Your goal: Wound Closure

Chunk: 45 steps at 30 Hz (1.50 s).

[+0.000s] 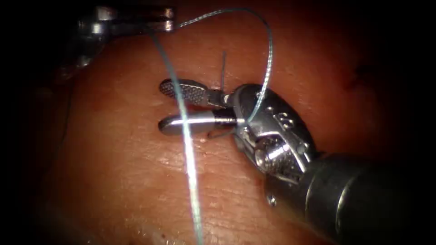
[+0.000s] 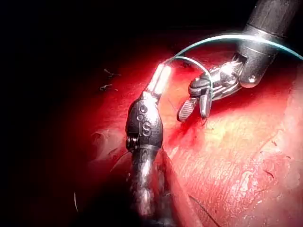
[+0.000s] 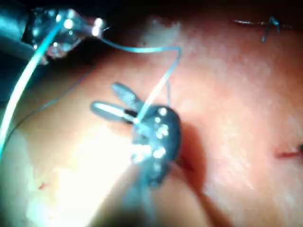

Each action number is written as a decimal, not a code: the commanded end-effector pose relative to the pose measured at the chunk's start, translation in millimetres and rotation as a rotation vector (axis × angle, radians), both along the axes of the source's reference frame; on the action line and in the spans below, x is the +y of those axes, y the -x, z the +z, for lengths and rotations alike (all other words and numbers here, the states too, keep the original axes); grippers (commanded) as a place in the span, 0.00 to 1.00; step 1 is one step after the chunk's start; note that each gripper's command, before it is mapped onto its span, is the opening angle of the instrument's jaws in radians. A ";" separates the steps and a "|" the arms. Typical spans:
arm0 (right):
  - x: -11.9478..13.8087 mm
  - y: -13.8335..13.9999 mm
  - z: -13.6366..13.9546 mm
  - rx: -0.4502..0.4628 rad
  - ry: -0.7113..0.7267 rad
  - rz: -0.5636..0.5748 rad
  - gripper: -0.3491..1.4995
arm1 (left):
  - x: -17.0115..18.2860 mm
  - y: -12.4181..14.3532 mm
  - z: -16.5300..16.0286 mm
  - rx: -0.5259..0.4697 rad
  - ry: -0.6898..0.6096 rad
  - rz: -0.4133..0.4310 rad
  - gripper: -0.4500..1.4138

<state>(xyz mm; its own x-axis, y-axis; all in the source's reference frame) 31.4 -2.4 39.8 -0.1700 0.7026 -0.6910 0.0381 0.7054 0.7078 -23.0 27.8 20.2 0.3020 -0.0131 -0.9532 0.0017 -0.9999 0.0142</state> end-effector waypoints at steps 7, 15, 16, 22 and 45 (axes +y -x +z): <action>0.0 -0.8 -0.5 0.011 -0.001 -0.014 0.44 | 0.3 0.3 2.6 -0.018 0.014 0.012 0.00; 0.4 0.0 -1.4 0.021 -0.009 -0.021 0.44 | -2.1 -2.0 5.8 -0.013 -0.011 0.053 0.00; 0.5 0.1 -1.5 0.024 -0.010 -0.020 0.44 | -2.3 -2.1 6.0 -0.013 -0.014 0.056 0.00; 1.2 0.6 -2.2 0.057 -0.020 -0.003 0.41 | -3.6 -2.2 6.1 -0.012 -0.030 0.067 0.00; 4.8 -0.3 -0.9 0.043 -0.060 0.205 0.33 | -12.7 5.7 1.9 -0.021 -0.045 0.228 0.00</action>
<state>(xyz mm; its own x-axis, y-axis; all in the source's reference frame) 31.0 2.2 38.5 -0.3394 0.6913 -0.6379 -0.1034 0.6466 0.7558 -28.8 14.7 20.7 0.3151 0.1069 -0.9430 0.2376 -0.9709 -0.0307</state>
